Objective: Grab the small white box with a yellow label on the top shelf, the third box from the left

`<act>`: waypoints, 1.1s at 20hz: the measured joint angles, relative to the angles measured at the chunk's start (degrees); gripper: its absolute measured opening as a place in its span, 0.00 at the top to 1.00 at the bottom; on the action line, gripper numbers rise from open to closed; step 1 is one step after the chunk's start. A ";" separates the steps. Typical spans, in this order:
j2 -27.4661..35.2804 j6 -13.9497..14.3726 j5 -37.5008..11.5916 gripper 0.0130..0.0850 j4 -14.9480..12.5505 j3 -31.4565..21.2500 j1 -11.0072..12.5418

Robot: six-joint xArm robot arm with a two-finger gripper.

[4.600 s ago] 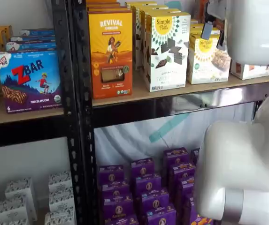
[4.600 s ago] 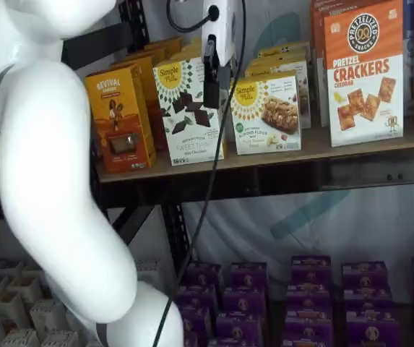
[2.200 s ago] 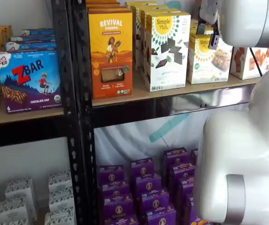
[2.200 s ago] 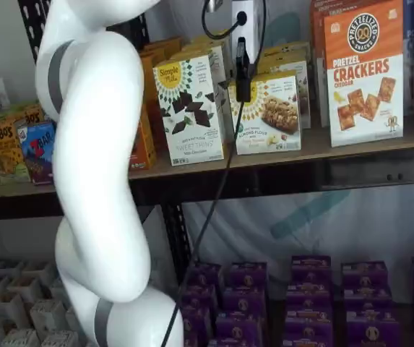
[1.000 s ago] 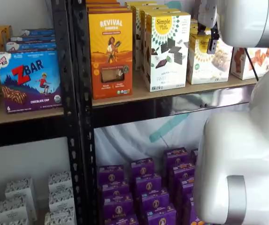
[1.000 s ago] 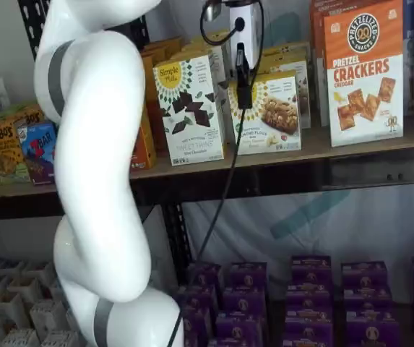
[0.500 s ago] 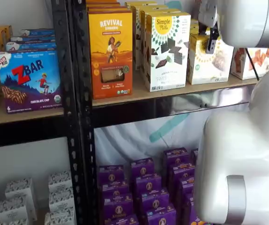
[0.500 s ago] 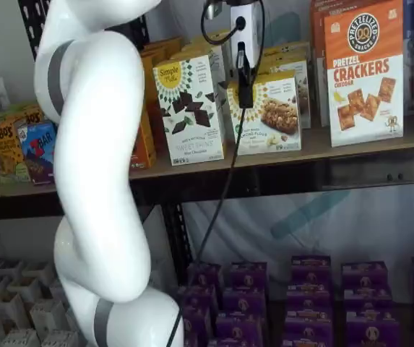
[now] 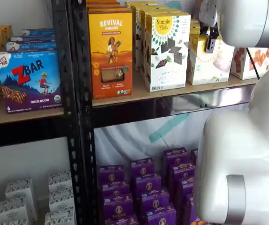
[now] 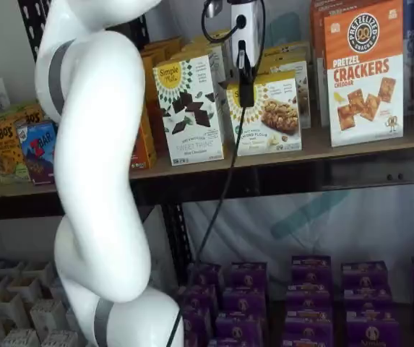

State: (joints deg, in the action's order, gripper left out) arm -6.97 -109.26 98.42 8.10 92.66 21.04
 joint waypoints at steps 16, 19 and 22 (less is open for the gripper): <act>-1.62 0.16 1.69 0.72 0.41 -0.98 0.04; -2.09 0.02 2.56 0.78 0.50 -1.08 0.27; -2.76 -0.23 3.61 0.78 0.10 -1.16 0.52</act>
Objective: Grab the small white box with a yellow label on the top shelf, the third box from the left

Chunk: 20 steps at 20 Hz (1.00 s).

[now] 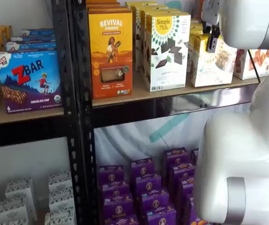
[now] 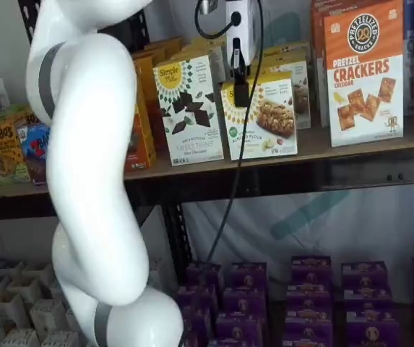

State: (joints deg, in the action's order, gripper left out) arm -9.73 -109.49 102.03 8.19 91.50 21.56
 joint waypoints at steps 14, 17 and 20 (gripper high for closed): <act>-7.23 -2.07 6.17 0.78 -0.21 -4.19 2.47; -9.13 -2.27 7.40 0.78 -0.08 -5.67 2.76; -10.66 -2.29 8.54 0.78 0.04 -6.85 2.85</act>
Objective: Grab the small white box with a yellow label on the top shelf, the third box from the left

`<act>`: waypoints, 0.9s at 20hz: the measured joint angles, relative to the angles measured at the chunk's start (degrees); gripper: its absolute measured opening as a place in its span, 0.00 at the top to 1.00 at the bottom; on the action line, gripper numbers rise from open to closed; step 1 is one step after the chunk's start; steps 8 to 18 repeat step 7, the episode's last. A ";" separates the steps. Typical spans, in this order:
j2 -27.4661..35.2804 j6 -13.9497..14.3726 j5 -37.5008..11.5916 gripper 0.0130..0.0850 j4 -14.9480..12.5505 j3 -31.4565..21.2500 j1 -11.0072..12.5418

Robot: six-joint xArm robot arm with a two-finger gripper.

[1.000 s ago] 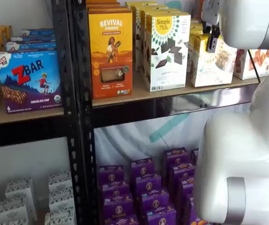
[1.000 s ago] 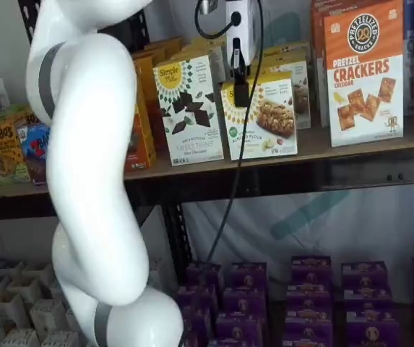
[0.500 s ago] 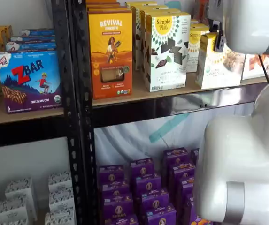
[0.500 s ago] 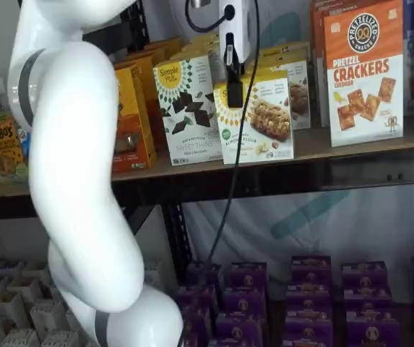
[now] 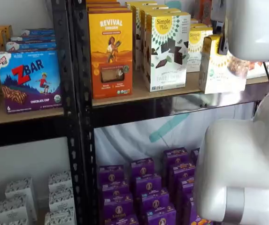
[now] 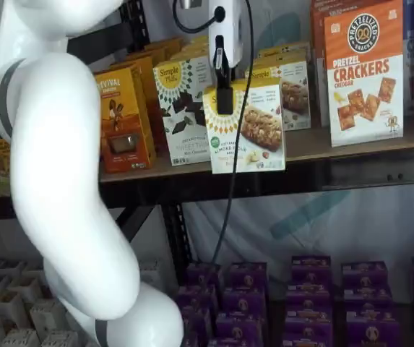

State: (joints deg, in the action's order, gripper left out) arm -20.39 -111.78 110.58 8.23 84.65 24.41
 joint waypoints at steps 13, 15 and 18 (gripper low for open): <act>-4.00 0.45 2.61 0.78 0.30 -3.01 -0.25; -4.00 0.45 2.61 0.78 0.30 -3.01 -0.25; -4.00 0.45 2.61 0.78 0.30 -3.01 -0.25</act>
